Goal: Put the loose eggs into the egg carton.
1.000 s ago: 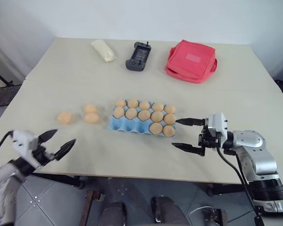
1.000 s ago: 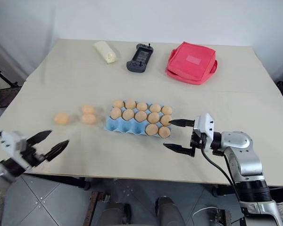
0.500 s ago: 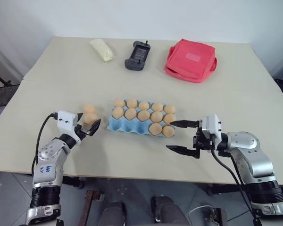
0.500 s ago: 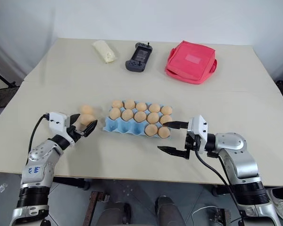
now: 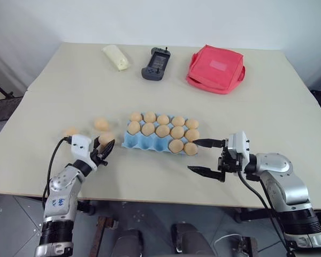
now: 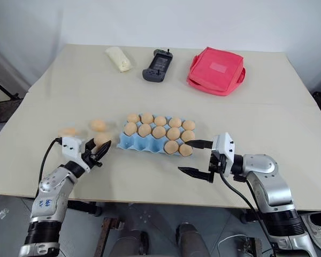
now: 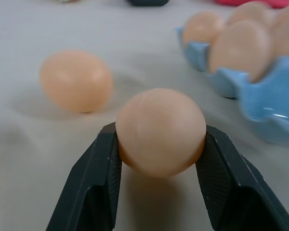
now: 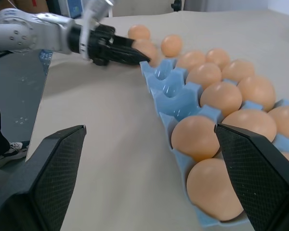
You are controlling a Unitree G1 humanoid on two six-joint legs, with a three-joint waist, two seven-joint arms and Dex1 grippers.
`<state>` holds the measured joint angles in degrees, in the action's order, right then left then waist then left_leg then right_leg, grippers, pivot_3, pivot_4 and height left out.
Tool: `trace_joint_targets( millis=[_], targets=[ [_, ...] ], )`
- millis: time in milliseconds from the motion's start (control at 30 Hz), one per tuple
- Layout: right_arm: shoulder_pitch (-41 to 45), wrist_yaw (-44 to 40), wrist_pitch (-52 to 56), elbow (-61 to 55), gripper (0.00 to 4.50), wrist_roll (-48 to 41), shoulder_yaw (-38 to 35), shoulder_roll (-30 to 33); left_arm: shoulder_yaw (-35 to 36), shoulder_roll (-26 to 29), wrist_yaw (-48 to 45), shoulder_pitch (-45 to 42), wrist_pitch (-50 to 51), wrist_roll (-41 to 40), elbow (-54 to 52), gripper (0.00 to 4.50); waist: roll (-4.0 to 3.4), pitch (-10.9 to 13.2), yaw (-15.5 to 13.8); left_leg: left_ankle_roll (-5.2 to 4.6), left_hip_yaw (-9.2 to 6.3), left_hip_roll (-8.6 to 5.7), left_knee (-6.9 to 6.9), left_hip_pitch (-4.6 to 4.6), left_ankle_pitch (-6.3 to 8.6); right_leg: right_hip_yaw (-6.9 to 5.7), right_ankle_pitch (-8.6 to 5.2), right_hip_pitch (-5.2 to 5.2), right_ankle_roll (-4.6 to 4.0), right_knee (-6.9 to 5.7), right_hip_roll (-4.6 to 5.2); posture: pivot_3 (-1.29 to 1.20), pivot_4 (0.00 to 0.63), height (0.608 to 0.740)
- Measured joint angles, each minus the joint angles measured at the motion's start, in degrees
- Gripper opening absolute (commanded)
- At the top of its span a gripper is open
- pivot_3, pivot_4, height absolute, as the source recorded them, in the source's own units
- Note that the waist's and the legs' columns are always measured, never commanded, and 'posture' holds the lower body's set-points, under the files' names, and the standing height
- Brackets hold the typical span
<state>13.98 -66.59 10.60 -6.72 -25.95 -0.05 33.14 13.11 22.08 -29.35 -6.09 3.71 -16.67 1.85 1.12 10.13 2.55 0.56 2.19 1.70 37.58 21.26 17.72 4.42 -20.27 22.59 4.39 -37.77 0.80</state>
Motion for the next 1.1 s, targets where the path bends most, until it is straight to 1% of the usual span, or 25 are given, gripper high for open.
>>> trace_joint_targets(
  millis=[100, 200, 267, 333, 400, 467, 567, 667, 767, 900, 967, 1100],
  targets=[
    [-1.70, 0.87, 0.59, -1.53, 4.50, -0.10, -0.49, 0.44, 0.61, 1.91, -3.74, 1.84, 0.31, -3.27, -4.75, 2.08, 0.01, 0.01, -0.17, 0.00, -0.02, 0.00, 0.00, 0.00, 0.00, 0.00, 0.00, -0.03, 0.00, 0.02, 0.00, 0.00, 0.150, 0.740],
    [-3.80, 1.79, 0.77, -2.48, 4.50, -0.36, -2.51, 2.16, -1.05, 4.76, -8.54, 1.29, 2.56, -6.07, -10.08, 2.08, 0.01, 0.01, -0.90, -0.03, -0.03, -0.06, 0.01, -0.04, -0.02, -0.02, 0.00, -0.14, -0.01, 0.11, 0.07, 0.00, 0.150, 0.740],
    [-5.30, 2.56, 0.76, -2.82, 4.50, -0.53, -4.68, 3.37, -3.92, 5.96, -11.50, -1.32, 4.21, -6.49, -11.20, 2.08, 0.01, 0.01, -1.10, -0.08, -0.03, -0.12, 0.02, -0.04, -0.05, -0.03, 0.00, -0.18, 0.00, 0.15, 0.14, 0.00, 0.150, 0.740],
    [-7.41, 3.25, 0.70, -3.32, 4.50, -0.53, -6.22, 4.40, -8.56, 5.98, -13.92, -5.16, 5.62, -5.69, -10.91, 2.08, 0.01, 0.01, -1.05, -0.11, -0.02, -0.15, 0.02, -0.02, -0.06, -0.02, 0.02, -0.21, 0.03, 0.18, 0.15, 0.00, 0.150, 0.740],
    [-9.09, 3.98, 0.69, -3.83, 4.50, -0.53, -7.12, 4.42, -12.85, 5.69, -15.43, -8.83, 6.55, -3.93, -9.35, 2.08, 0.01, 0.01, -0.92, -0.12, -0.01, -0.16, -0.01, -0.01, -0.06, -0.01, 0.02, -0.17, 0.04, 0.19, 0.12, 0.00, 0.150, 0.740],
    [-10.93, 5.09, 0.70, -4.70, 4.50, -0.53, -7.77, 4.43, -16.40, 4.10, -16.33, -13.21, 6.30, -1.65, -5.21, 2.08, 0.00, 0.01, -0.72, -0.12, 0.05, -0.12, -0.04, -0.02, -0.06, 0.08, 0.03, -0.13, 0.05, 0.17, -0.01, 0.00, 0.150, 0.740],
    [-13.59, 6.66, 0.73, -6.73, 4.50, -0.61, -9.10, 4.43, -19.83, 0.87, -16.79, -18.81, 4.66, 1.35, 2.59, 2.08, 0.01, 0.02, -0.87, -0.11, 0.07, -0.07, -0.02, -0.01, -0.06, 0.13, 0.03, -0.08, 0.05, 0.11, -0.16, 0.00, 0.150, 0.740],
    [-15.90, 8.00, 0.77, -8.46, 4.50, -0.82, -9.94, 4.43, -21.60, 0.13, -18.60, -22.64, 3.38, 2.88, 7.82, 2.08, 0.02, 0.03, -0.76, -0.11, 0.10, -0.05, -0.01, -0.03, -0.06, 0.22, 0.03, -0.08, 0.05, 0.08, -0.20, 0.00, 0.150, 0.740],
    [-17.52, 9.37, 0.89, -9.60, 4.50, -1.28, -10.43, 4.42, -22.11, -0.18, -20.19, -25.28, 1.30, 3.87, 11.55, 2.79, 0.04, 0.04, -0.91, -0.11, 0.14, -0.06, 0.06, -0.02, -0.06, 0.26, 0.04, -0.08, 0.07, 0.06, -0.18, 0.00, 0.150, 0.740],
    [-17.58, 10.81, 1.16, -11.74, 4.50, -2.02, -10.41, 4.23, -21.56, 0.71, -21.60, -25.85, 0.52, 3.40, 11.77, 4.00, 0.05, 0.05, -0.71, -0.11, 0.16, -0.05, 0.10, -0.03, -0.06, 0.32, 0.06, -0.10, 0.11, 0.04, -0.18, 0.00, 0.150, 0.740],
    [-16.80, 11.12, 1.64, -12.09, 4.50, -2.57, -10.09, 4.17, -19.76, 2.57, -22.67, -23.36, 0.75, 2.22, 8.86, 4.00, 0.04, 0.05, -0.42, -0.10, 0.16, -0.02, 0.05, -0.05, -0.05, 0.32, 0.06, -0.08, 0.11, 0.01, -0.18, 0.00, 0.150, 0.740],
    [-12.49, 11.03, 2.34, -11.84, 4.50, -3.24, -8.59, 3.98, -13.47, 7.65, -23.30, -14.16, 1.71, -0.78, 1.34, 4.00, 0.02, 0.06, 0.27, -0.07, 0.14, 0.02, 0.00, -0.08, -0.06, 0.30, 0.06, -0.05, 0.09, 0.00, -0.15, 0.00, 0.150, 0.740]
  ],
)
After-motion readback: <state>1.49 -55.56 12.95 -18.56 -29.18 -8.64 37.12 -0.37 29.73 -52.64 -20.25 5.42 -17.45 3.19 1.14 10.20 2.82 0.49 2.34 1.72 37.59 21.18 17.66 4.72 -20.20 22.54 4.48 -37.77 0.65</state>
